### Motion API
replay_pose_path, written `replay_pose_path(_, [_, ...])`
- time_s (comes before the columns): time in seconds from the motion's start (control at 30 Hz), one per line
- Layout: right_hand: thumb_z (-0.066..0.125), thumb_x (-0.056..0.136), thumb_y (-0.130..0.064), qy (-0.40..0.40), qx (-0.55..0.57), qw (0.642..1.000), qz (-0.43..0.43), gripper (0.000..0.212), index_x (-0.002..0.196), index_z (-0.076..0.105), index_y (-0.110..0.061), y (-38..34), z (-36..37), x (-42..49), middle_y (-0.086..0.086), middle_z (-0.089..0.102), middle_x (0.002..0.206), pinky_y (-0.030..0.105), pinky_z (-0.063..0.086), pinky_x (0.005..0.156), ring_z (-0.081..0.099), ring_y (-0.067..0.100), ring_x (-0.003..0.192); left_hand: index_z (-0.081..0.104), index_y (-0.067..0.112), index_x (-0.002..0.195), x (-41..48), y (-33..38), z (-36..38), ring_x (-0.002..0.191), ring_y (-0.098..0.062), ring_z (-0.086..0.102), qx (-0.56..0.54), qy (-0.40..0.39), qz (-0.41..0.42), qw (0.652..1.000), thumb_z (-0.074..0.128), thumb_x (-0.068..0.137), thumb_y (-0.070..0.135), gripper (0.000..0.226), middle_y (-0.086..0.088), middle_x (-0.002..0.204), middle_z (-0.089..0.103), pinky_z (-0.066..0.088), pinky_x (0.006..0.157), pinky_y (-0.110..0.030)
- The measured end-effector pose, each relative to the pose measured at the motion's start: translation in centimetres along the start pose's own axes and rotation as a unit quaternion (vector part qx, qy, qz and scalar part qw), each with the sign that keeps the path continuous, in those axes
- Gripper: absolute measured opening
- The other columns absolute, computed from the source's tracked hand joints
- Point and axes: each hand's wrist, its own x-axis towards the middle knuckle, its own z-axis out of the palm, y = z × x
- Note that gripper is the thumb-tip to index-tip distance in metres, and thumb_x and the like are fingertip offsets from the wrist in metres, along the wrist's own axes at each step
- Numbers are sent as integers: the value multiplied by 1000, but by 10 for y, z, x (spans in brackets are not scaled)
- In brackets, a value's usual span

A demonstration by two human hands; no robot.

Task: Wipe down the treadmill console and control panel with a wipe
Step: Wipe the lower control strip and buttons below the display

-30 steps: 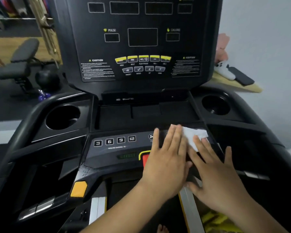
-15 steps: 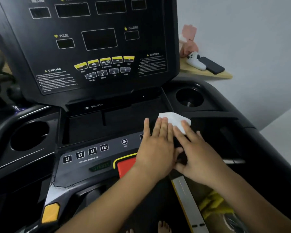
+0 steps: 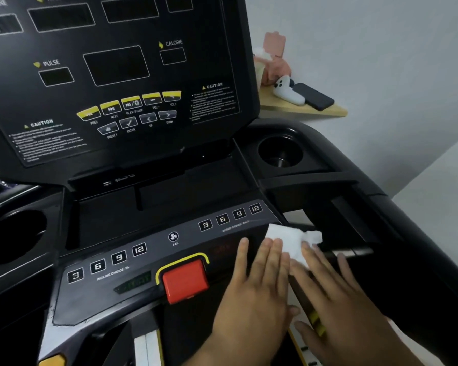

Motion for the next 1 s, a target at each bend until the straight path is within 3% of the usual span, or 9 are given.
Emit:
replay_pose_path(0.1, [58, 60, -58, 11, -25, 999, -29, 94, 140, 43, -11, -15, 13, 3, 24, 35, 151, 61, 23, 104, 31, 35, 140, 54, 3, 134, -18, -14, 6, 143, -29, 35, 34, 13, 4, 999, 30, 85, 51, 73, -18, 150, 41, 8, 116, -62])
replay_pose_path(0.23, [54, 56, -54, 20, -43, 999, -27, 93, 139, 45, -13, -30, 12, 17, 24, 34, 152, 70, 18, 104, 27, 36, 142, 58, 9, 134, -35, -32, 5, 144, -24, 31, 50, 32, -7, 998, 35, 86, 50, 67, -13, 153, 40, 12, 114, -63])
replay_pose_path(0.33, [63, 52, -50, 53, -31, 994, -92, 92, 135, 46, -16, -50, 3, 34, 17, 36, 154, 67, 21, 103, 27, 31, 144, 67, 14, 121, -47, -42, -3, 134, -24, 51, 28, 58, -47, 997, 44, 85, 46, 54, -13, 141, 56, 22, 109, -62])
replay_pose_path(0.4, [68, 50, -49, 51, -22, 991, -118, 99, 139, 41, -16, -60, -5, 46, 11, 35, 155, 65, 21, 104, 27, 26, 145, 65, 11, 125, -56, -50, -9, 130, -24, 55, 36, 74, -81, 993, 45, 86, 41, 54, -13, 136, 60, 24, 108, -62])
replay_pose_path(0.53, [63, 58, -48, 32, -39, 989, -139, 103, 150, 30, -15, -74, -24, 78, 8, 27, 159, 63, 14, 107, 20, 24, 148, 59, 5, 134, -68, -69, -18, 129, -24, 55, 45, 81, -154, 984, 42, 89, 39, 59, -11, 133, 63, 23, 110, -59])
replay_pose_path(0.73, [61, 60, -44, -15, -65, 976, -209, 101, 152, 26, -21, -131, -38, 117, 7, 24, 160, 62, 7, 109, 15, 25, 149, 64, 9, 130, -117, -105, -16, 133, -21, 52, -21, 108, -260, 959, 43, 97, 48, 55, -7, 135, 62, 26, 113, -53])
replay_pose_path(0.77, [62, 62, -43, -21, -68, 970, -231, 101, 153, 23, -21, -146, -40, 120, 7, 19, 162, 62, 3, 110, 9, 25, 150, 66, 9, 128, -131, -111, -15, 132, -21, 53, -22, 117, -276, 954, 42, 97, 46, 53, -7, 134, 63, 27, 113, -53])
replay_pose_path(0.87, [56, 82, -37, -31, -41, 951, -305, 97, 154, -8, -25, -195, -46, 129, -1, -22, 160, 61, -18, 112, -27, 19, 145, 68, 9, 124, -170, -129, -15, 131, -20, 54, -21, 136, -329, 934, 43, 97, 44, 51, -7, 131, 65, 30, 113, -56])
replay_pose_path(1.0, [57, 85, -35, -33, -52, 938, -341, 96, 154, -9, -24, -249, -49, 140, 1, -22, 161, 63, -16, 112, -32, 18, 143, 69, 13, 122, -200, -149, -14, 127, -22, 57, -53, 121, -401, 906, 41, 96, 44, 50, -3, 122, 70, 28, 115, -47])
